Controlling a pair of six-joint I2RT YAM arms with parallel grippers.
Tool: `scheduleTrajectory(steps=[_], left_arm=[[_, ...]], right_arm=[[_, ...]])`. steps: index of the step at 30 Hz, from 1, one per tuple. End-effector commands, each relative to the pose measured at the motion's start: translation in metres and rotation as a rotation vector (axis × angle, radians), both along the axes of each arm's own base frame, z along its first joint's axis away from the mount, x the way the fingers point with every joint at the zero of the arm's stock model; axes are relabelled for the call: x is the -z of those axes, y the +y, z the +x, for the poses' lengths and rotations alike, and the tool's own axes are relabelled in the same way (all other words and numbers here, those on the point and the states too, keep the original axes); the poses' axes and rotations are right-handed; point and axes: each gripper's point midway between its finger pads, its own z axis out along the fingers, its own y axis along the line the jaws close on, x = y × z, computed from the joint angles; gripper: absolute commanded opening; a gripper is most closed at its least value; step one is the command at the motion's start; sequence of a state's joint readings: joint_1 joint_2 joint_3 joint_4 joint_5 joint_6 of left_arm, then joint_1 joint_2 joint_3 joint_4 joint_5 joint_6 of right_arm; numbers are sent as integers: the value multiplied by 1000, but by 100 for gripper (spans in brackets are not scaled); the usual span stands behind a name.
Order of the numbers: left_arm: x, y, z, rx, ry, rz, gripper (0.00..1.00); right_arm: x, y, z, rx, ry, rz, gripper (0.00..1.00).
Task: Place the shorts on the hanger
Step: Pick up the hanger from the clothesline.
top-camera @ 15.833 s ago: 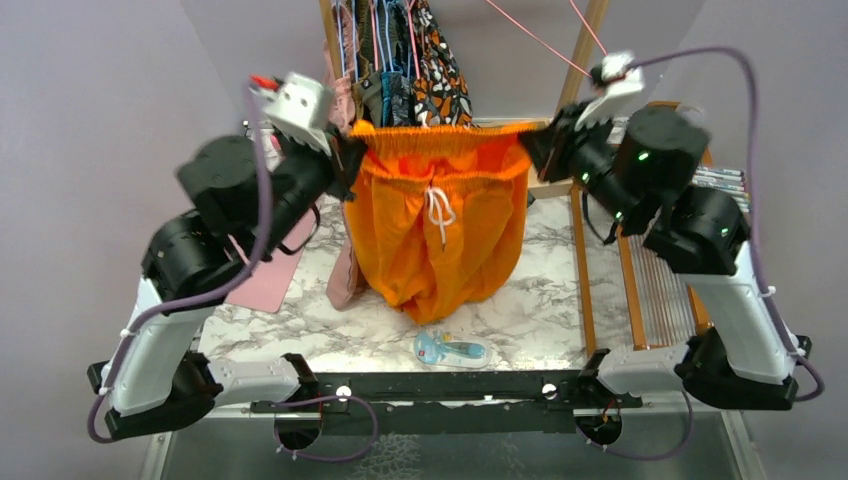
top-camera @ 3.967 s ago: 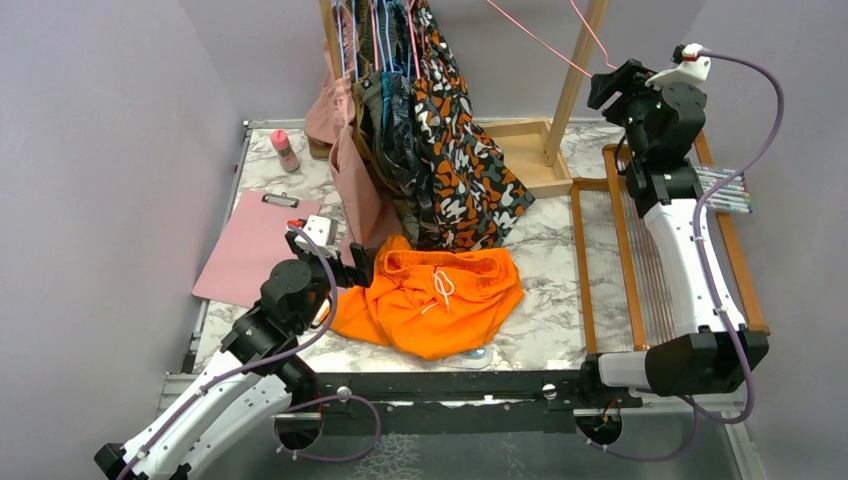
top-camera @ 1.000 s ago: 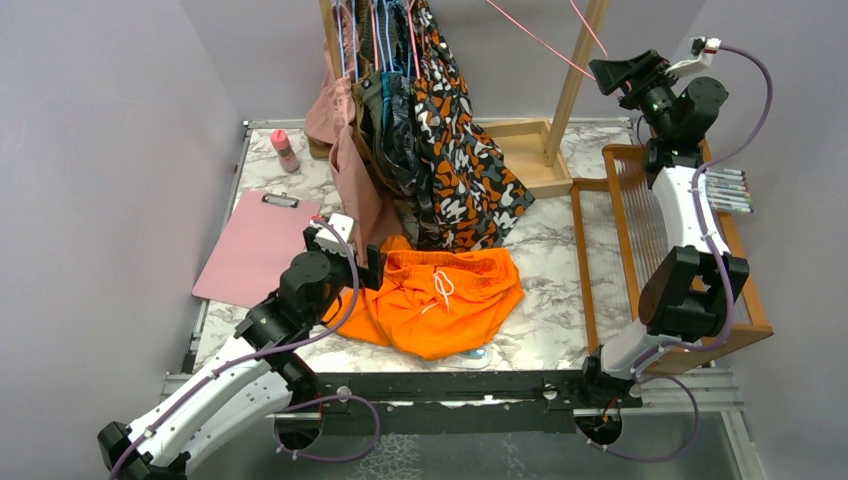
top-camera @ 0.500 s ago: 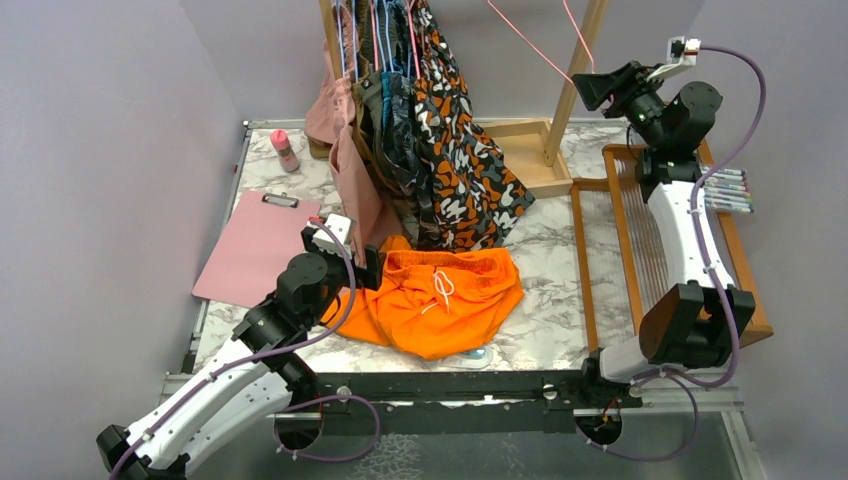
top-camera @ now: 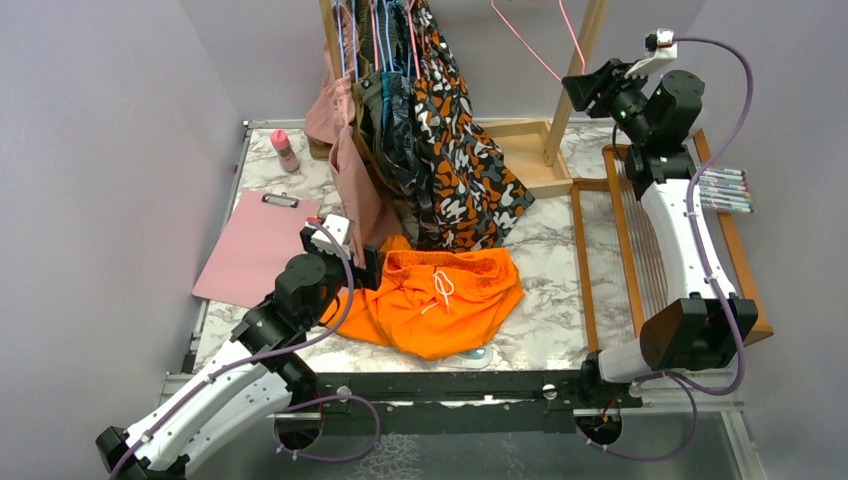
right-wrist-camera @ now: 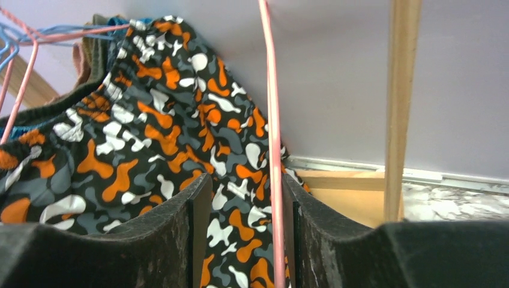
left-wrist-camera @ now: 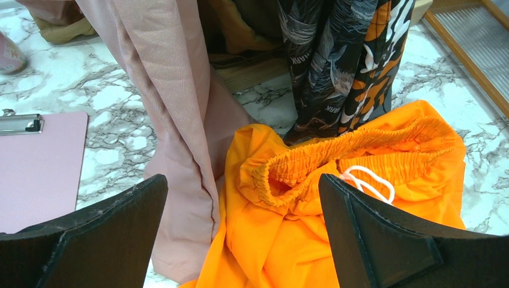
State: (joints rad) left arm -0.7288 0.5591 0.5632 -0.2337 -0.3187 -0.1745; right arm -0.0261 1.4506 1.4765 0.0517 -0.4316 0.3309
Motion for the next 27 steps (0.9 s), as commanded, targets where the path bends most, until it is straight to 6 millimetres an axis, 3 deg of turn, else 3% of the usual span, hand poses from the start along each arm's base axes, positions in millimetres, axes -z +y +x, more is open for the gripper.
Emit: scheduleTrajectory(steps=[1, 10, 18, 22, 27], left_arm=[[-7, -4, -1, 17, -19, -15, 98], [-7, -3, 0, 14, -16, -12, 98], [-7, -3, 0, 13, -16, -11, 98], [-6, -3, 0, 13, -14, -9, 98], [-6, -4, 0, 13, -13, -8, 98]], right_arm=[[-7, -8, 6, 82, 1, -48, 47], [-13, -5, 9, 110, -5, -69, 43], [-14, 0, 14, 125, 0, -90, 24], [-17, 2, 14, 125, -6, -91, 3], [-22, 5, 12, 121, -17, -76, 1]])
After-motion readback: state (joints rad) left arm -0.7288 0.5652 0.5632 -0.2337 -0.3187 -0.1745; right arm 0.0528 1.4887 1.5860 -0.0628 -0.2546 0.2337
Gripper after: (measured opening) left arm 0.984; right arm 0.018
